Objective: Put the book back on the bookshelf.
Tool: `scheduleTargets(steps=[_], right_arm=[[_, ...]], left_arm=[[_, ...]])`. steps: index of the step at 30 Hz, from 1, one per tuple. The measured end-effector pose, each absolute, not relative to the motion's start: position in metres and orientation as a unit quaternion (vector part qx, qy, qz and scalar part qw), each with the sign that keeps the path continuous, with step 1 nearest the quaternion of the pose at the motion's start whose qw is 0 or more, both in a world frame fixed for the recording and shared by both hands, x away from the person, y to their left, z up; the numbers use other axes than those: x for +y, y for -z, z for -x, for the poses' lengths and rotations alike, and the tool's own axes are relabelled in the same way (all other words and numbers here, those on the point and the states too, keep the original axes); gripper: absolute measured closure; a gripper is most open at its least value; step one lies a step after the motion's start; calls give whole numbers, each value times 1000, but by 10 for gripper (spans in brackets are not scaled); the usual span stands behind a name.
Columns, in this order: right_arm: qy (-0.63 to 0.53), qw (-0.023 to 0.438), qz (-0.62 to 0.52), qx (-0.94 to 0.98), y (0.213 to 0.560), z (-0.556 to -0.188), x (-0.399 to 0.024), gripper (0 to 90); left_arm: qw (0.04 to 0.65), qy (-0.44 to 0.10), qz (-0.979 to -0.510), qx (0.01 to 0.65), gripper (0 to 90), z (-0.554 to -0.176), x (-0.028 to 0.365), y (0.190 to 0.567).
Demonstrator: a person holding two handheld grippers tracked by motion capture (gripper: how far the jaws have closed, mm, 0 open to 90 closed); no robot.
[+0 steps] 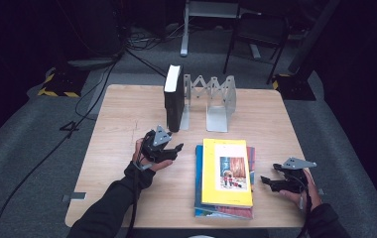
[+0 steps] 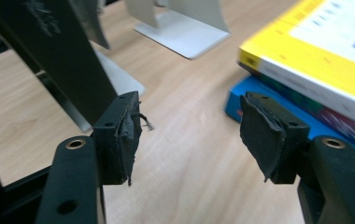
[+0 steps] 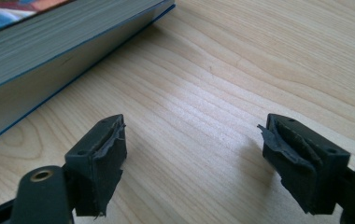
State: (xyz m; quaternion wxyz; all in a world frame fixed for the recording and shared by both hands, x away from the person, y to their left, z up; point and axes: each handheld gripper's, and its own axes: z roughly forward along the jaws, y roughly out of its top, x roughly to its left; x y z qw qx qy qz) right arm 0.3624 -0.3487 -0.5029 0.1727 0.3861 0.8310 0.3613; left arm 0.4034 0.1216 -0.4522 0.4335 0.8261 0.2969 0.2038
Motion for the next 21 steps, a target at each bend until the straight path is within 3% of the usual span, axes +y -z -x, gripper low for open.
scheduleTargets(steps=[6, 11, 13, 21], right_arm=[[-348, 179, -365, 845, 495, -358, -348, 266], [-366, 179, -357, 840, 481, -353, -346, 281], [-374, 171, -351, 841, 475, -349, -345, 330], [-403, 155, -296, 852, 440, -327, -329, 391]], left_arm=[[408, -156, -871, 223, 330, -384, 130, 462], [400, -134, -880, 217, 314, -375, 135, 469], [387, -109, -890, 214, 309, -370, 137, 471], [356, -96, -907, 205, 251, -346, 143, 488]])
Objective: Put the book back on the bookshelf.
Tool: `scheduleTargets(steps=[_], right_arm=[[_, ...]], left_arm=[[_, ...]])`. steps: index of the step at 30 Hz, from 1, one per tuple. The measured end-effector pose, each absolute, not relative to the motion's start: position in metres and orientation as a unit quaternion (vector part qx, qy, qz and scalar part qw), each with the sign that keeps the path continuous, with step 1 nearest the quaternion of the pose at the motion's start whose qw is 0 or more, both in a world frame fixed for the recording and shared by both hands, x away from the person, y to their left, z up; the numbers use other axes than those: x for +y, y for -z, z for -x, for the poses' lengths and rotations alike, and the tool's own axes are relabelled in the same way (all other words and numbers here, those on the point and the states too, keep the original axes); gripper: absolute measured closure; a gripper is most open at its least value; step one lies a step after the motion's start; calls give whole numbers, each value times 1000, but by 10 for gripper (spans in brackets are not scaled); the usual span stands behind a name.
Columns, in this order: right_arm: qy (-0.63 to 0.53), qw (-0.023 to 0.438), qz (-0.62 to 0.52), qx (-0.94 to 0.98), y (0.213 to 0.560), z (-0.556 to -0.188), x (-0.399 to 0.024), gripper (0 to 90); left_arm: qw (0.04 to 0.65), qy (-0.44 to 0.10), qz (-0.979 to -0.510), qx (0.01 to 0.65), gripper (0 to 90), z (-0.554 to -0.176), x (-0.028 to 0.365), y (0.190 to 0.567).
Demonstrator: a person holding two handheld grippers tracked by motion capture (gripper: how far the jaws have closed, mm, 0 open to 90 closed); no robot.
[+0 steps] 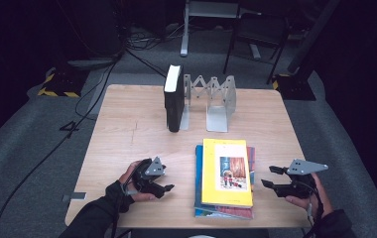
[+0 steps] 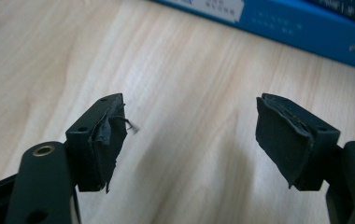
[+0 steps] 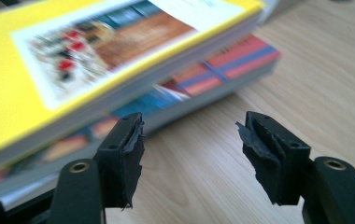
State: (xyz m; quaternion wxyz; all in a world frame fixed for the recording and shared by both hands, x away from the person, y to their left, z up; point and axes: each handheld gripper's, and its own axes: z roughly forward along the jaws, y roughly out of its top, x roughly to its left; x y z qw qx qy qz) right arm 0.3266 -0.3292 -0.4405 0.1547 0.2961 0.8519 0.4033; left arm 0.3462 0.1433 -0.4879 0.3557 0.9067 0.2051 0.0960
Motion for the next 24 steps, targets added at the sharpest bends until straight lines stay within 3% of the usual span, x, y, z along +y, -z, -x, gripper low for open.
scheduleTargets(steps=[6, 24], right_arm=[[-412, 136, -264, 861, 426, -313, -308, 414], [-372, 90, -255, 888, 436, -314, -272, 233]], left_arm=[[332, -101, -914, 210, 248, -344, 143, 495], [364, -85, -900, 223, 178, -348, 142, 504]])
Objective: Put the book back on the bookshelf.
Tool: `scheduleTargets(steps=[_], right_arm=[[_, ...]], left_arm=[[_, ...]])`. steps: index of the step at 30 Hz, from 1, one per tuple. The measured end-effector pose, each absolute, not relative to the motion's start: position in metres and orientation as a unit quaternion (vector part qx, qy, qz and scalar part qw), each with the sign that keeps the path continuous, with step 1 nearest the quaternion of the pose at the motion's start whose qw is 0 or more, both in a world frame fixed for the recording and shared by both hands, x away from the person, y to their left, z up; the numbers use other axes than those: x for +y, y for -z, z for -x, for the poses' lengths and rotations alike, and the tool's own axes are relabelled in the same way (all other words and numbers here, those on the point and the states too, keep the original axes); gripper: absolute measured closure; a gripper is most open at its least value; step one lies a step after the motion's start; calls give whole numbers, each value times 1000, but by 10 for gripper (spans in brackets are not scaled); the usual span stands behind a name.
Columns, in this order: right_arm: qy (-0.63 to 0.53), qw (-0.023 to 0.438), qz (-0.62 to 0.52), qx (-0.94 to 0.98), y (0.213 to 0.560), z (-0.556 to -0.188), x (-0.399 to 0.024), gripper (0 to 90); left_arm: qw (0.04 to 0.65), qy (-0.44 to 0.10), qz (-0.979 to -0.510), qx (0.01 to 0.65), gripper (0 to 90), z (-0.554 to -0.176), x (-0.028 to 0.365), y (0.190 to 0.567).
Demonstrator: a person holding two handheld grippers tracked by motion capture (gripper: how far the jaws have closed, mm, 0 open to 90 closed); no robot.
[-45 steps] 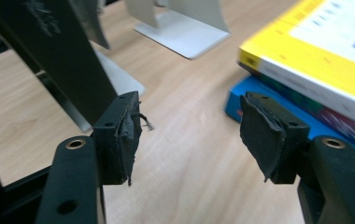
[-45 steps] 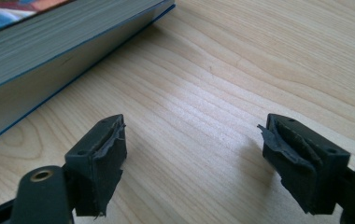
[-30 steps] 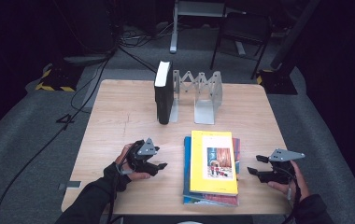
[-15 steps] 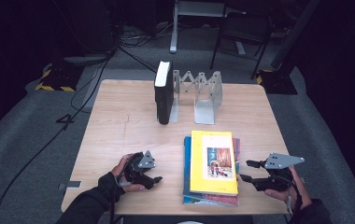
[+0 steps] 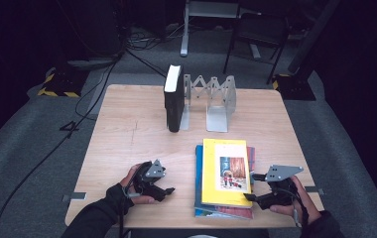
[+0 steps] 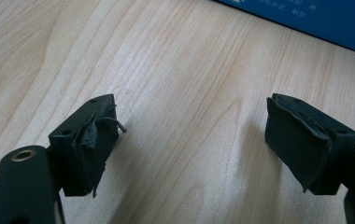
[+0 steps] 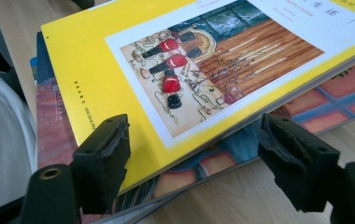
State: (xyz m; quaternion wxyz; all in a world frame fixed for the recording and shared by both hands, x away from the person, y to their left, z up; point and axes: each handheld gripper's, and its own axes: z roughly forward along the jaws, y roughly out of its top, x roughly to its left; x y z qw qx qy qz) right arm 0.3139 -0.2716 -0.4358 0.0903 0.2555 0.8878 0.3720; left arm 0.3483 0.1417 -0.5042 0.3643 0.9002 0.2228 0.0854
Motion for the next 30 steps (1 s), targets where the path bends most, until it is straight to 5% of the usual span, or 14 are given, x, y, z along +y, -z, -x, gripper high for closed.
scheduleTargets(steps=[12, 16, 30], right_arm=[[-333, 21, -267, 904, 437, -351, -260, 154], [-335, 17, -267, 904, 438, -358, -255, 155], [-354, 47, -250, 900, 437, -351, -253, 207]], left_arm=[[350, -88, -904, 231, 182, -355, 130, 501], [353, -96, -905, 217, 242, -355, 121, 498], [373, -116, -895, 214, 238, -387, 96, 491]])
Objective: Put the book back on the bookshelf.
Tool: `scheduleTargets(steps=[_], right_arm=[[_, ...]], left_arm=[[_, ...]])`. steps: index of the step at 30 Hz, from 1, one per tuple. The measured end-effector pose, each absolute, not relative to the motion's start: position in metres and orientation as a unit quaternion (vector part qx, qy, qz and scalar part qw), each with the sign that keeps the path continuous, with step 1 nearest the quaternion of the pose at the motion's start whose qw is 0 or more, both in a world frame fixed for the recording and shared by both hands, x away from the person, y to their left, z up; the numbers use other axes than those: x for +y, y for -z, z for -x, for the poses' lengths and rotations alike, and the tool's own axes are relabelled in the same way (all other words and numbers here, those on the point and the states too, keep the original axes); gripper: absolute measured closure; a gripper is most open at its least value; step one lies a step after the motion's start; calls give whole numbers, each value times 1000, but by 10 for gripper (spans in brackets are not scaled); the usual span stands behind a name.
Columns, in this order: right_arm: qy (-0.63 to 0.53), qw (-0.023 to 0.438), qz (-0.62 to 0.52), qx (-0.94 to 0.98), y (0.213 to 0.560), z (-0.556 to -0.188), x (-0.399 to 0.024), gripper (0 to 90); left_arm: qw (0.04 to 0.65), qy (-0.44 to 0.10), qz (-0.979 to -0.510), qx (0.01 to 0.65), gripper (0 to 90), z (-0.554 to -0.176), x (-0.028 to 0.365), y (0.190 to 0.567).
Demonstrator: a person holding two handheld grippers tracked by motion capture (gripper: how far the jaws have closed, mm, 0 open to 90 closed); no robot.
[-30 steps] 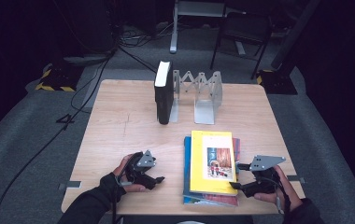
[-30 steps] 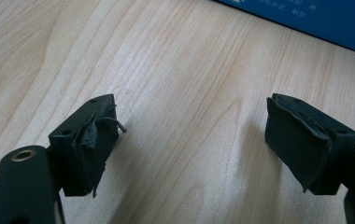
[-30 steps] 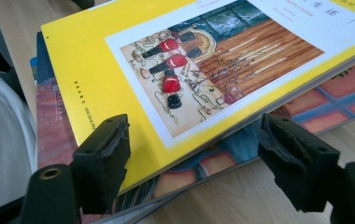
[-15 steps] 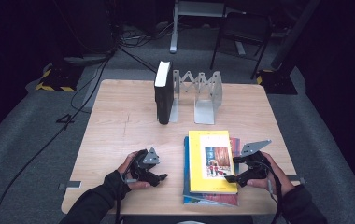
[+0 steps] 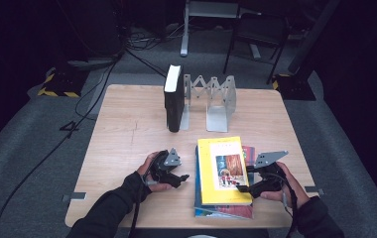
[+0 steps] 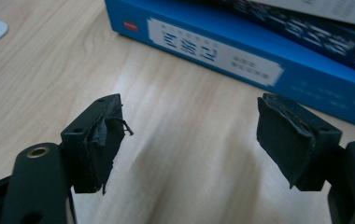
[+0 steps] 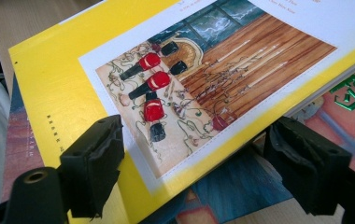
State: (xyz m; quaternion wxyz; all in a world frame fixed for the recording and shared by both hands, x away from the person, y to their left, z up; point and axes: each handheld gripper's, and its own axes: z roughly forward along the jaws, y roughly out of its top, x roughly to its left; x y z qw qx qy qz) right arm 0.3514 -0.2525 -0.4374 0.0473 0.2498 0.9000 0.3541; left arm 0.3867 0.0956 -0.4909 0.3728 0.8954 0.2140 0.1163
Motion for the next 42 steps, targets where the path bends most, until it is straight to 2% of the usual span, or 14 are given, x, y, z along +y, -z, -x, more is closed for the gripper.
scheduleTargets(steps=[8, 10, 15, 21, 26, 32, 33, 37, 40, 42], right_arm=[[-371, 60, -233, 897, 439, -348, -250, 244], [-375, 63, -235, 895, 439, -347, -251, 267], [-388, 85, -220, 891, 438, -345, -252, 322], [-403, 93, -215, 885, 440, -347, -249, 309], [-415, 81, -211, 881, 441, -358, -247, 286], [-420, 69, -216, 879, 442, -374, -240, 302], [-422, 70, -215, 878, 443, -375, -238, 331], [-440, 75, -210, 870, 440, -375, -238, 563], [-453, 78, -207, 864, 437, -374, -241, 638], [-462, 87, -203, 859, 434, -372, -244, 684]], left_arm=[[379, -130, -891, 216, 263, -405, 84, 485], [390, -117, -887, 219, 263, -410, 84, 484], [375, -128, -893, 212, 253, -415, 77, 491], [398, -117, -881, 228, 243, -425, 77, 489], [394, -114, -882, 231, 244, -433, 75, 489], [405, -139, -876, 221, 261, -435, 74, 487], [410, -141, -874, 218, 268, -434, 74, 486], [416, -137, -873, 215, 299, -434, 75, 483], [425, -130, -870, 213, 322, -433, 75, 479], [433, -127, -867, 210, 410, -432, 74, 474]])
